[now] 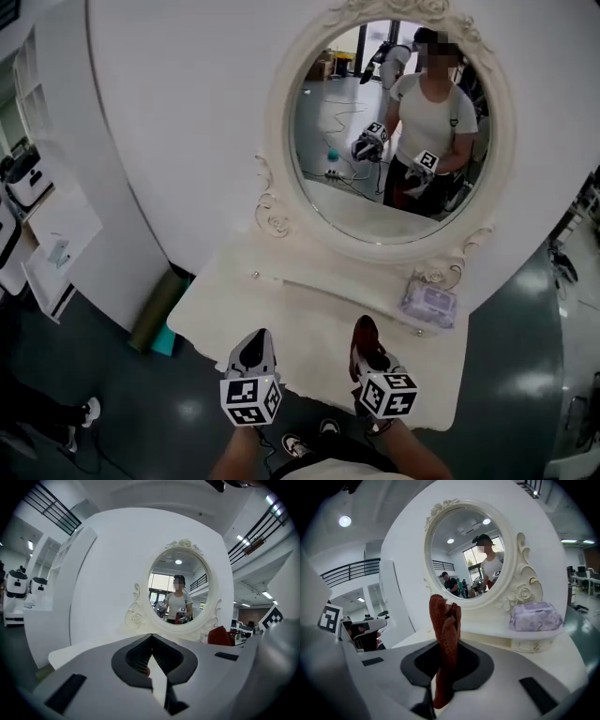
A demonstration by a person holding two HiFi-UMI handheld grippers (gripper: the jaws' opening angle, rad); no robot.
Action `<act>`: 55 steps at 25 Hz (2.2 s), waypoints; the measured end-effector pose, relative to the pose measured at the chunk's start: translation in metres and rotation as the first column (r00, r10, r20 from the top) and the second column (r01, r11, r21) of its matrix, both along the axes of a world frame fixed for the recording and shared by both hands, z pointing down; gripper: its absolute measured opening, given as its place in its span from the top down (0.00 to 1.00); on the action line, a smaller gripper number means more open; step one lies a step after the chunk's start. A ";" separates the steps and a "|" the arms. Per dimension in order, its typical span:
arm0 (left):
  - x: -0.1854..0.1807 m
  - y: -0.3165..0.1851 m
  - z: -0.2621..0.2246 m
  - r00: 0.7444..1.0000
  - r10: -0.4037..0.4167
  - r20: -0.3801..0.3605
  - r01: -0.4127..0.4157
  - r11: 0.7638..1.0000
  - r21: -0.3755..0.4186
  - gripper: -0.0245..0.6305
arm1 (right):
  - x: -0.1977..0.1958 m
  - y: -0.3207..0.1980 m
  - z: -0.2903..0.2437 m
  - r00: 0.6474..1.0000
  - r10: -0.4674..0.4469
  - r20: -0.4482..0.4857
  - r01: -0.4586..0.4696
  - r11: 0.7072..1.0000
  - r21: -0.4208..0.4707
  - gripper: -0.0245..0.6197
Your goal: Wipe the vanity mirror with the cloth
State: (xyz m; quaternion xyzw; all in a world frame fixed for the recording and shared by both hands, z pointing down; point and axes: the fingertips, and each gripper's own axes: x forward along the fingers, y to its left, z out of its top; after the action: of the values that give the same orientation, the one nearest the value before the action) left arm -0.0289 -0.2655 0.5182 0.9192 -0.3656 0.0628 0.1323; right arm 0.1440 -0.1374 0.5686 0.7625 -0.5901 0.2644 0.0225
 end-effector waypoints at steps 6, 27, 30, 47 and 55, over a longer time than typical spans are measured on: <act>0.063 -0.008 0.004 0.992 0.122 -0.016 -0.122 0.992 -0.014 0.95 | 0.040 0.002 -0.005 0.995 0.094 -0.039 -0.094 0.995 0.024 0.87; 0.135 -0.065 -0.047 0.973 0.229 0.008 -0.229 0.971 0.071 0.95 | 0.089 -0.080 -0.067 0.989 0.056 -0.140 -0.044 0.996 0.083 0.87; 0.145 -0.073 -0.069 0.966 0.258 0.013 -0.258 0.961 0.100 0.95 | 0.092 -0.088 -0.091 0.975 0.018 -0.223 -0.003 0.998 0.067 0.87; 0.160 -0.148 -0.233 0.971 0.238 -0.003 -0.229 0.937 0.265 0.95 | 0.095 -0.186 -0.332 0.694 -0.060 -0.718 0.118 0.993 0.031 0.87; 0.169 -0.188 -0.303 0.983 0.183 0.001 -0.172 0.926 0.335 0.95 | 0.104 -0.241 -0.409 0.336 -0.077 -0.939 0.016 0.997 -0.076 0.87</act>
State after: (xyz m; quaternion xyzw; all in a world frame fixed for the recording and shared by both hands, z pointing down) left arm 0.1399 -0.4539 0.2154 0.9584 -0.2843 -0.0023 -0.0260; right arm 0.2479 -0.3780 0.1600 0.7576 -0.4839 -0.2080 0.3855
